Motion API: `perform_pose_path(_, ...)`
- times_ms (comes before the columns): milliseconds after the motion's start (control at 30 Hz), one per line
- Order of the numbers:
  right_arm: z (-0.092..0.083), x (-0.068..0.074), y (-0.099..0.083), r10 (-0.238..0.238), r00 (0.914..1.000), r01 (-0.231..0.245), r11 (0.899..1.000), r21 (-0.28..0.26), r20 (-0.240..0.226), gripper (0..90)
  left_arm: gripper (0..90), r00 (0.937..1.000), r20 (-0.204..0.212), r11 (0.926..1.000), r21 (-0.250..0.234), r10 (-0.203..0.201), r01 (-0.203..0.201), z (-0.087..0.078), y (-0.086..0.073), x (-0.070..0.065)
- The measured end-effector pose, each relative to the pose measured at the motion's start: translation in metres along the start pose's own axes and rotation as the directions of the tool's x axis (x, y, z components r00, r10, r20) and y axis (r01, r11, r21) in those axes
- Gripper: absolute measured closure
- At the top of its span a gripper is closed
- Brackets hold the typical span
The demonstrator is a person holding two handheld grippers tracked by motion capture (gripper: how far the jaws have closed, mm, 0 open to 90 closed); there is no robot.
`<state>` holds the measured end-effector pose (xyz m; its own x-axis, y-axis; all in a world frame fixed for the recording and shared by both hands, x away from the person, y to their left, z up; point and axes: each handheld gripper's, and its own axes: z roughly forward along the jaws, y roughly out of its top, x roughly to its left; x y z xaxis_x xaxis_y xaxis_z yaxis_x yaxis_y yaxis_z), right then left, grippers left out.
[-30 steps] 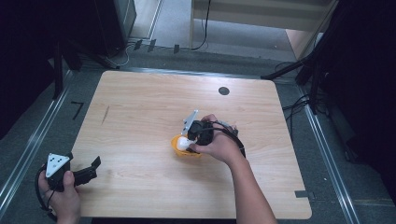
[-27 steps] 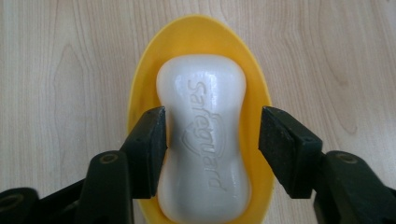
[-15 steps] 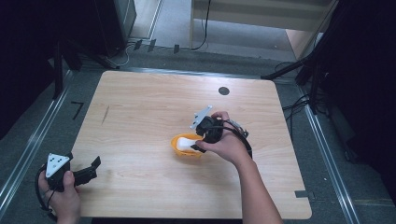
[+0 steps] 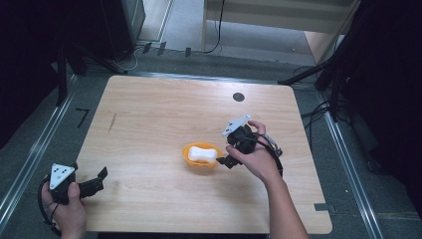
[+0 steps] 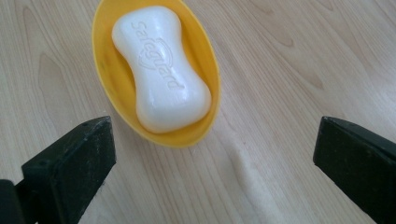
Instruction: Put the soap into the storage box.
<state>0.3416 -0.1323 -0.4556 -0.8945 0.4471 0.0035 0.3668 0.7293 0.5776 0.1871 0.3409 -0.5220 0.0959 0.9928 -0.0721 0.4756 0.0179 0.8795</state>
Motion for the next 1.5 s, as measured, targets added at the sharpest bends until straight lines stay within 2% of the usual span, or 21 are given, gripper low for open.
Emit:
perform_pose_path(300, -0.011, -0.002, -0.026, 0.067, 0.9972, -0.066, 0.997, -0.027, 0.032, 0.0, 0.0, 1.0000, 0.002, 1.0000, -0.001, -0.001, 0.001, 0.000, 0.000, 0.000)
perform_pose_path(567, -0.019, -0.004, -0.054, 0.135, 0.9893, -0.132, 0.990, -0.055, 0.056, 0.0, 0.0, 1.0000, 0.002, 1.0000, -0.001, -0.002, 0.002, 0.000, 0.000, 0.000)
perform_pose_path(1200, -0.026, -0.002, -0.097, 0.203, 0.9715, -0.193, 0.977, -0.091, 0.122, 0.0, 0.0, 1.0000, -0.003, 1.0000, -0.002, 0.001, -0.001, 0.000, 0.000, 0.000)
perform_pose_path(1300, -0.026, -0.002, -0.104, 0.226, 0.9680, -0.217, 0.972, -0.090, 0.109, 0.0, 0.0, 1.0000, -0.003, 1.0000, -0.001, 0.006, -0.006, 0.000, 0.000, 0.000)
perform_pose_path(1500, -0.029, -0.001, -0.118, 0.247, 0.9615, -0.236, 0.966, -0.102, 0.120, 0.0, 0.0, 0.9999, -0.002, 0.9999, -0.002, 0.010, -0.010, -0.001, 0.000, -0.001)
